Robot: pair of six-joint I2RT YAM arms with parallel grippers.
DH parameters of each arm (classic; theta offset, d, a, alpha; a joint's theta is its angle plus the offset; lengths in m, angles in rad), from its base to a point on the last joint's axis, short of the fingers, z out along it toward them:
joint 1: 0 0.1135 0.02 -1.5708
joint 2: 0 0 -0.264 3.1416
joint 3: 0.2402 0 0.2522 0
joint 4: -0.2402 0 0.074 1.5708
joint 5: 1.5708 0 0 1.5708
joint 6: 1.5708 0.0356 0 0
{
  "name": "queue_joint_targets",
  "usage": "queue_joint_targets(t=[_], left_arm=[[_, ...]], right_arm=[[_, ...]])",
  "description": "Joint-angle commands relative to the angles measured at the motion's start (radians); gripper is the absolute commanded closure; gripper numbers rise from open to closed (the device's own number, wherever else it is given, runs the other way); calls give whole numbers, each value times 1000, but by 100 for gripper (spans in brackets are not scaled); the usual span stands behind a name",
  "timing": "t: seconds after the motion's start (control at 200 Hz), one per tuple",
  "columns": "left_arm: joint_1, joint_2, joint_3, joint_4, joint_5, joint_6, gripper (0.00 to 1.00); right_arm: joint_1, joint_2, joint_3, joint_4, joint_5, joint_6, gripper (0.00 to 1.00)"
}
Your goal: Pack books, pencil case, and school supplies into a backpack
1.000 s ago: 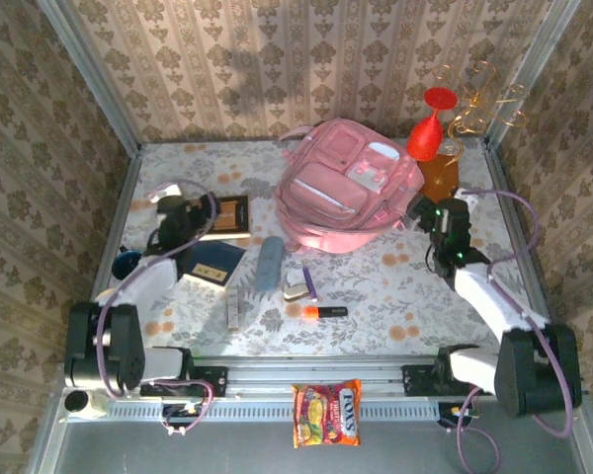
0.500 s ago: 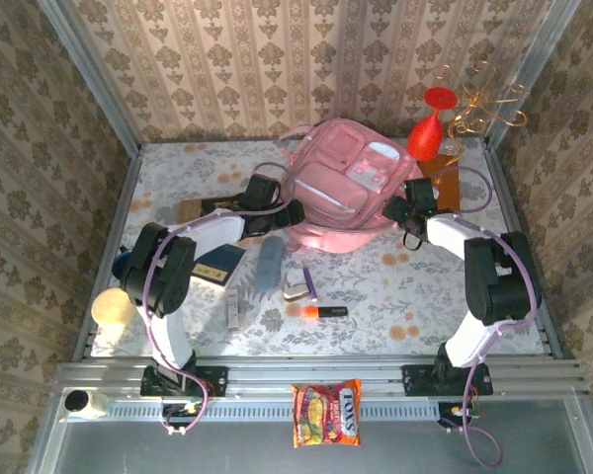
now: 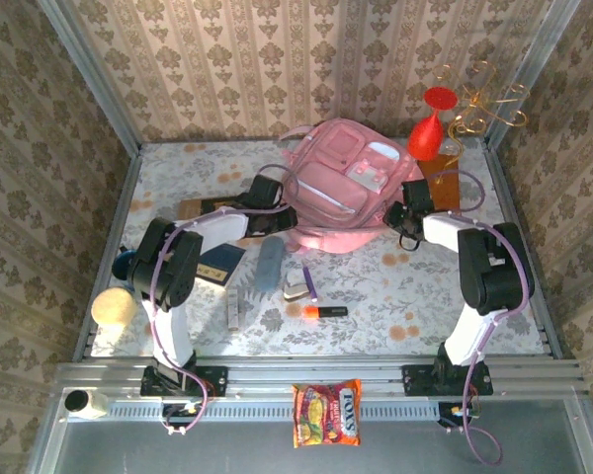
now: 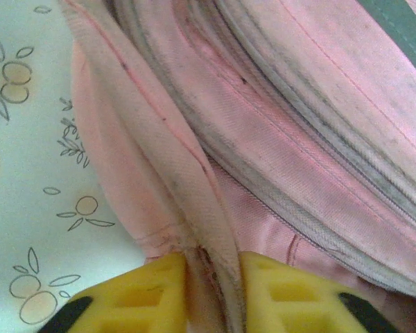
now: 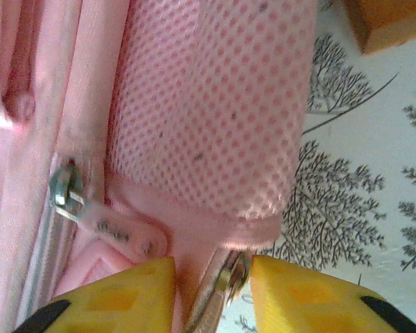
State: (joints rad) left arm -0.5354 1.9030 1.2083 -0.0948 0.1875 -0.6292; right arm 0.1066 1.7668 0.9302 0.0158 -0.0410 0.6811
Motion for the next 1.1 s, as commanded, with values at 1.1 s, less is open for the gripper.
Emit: queue_joint_targets(t=[1.1], left_arm=[[236,-169,66,-117,435,324,100]], right_arm=[[-104,44,10,134,-407,185,39]])
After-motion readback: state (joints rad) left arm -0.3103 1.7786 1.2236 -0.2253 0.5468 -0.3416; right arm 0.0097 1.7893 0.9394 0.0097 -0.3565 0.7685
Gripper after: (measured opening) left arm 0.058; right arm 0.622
